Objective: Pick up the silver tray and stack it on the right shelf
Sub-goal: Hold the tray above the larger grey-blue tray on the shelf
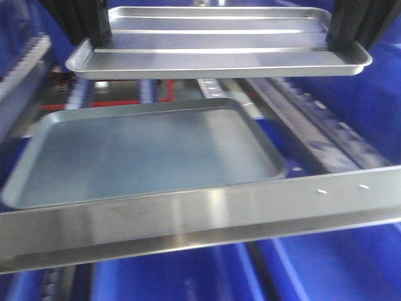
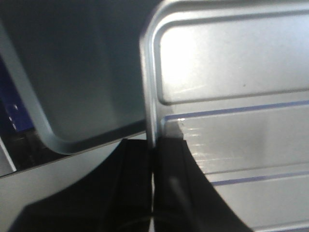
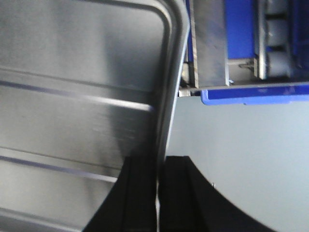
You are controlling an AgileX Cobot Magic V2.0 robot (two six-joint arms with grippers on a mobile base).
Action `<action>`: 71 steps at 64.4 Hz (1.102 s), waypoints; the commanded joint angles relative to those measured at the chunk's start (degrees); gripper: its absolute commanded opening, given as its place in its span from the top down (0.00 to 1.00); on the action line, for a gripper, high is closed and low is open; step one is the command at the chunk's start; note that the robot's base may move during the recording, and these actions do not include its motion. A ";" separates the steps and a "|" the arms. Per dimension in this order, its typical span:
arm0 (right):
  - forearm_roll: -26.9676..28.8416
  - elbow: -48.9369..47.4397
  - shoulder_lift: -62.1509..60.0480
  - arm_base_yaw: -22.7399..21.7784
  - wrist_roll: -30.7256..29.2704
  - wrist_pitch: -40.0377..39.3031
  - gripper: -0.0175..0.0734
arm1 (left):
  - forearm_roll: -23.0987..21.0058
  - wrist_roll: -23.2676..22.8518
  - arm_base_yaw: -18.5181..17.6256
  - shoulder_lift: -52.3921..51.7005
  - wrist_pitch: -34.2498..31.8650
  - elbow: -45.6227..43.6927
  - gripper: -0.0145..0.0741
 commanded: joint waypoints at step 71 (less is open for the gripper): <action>-0.49 -1.74 -1.99 0.07 -1.43 -3.81 0.75 | -0.87 1.76 -0.74 -2.54 4.29 -1.79 0.94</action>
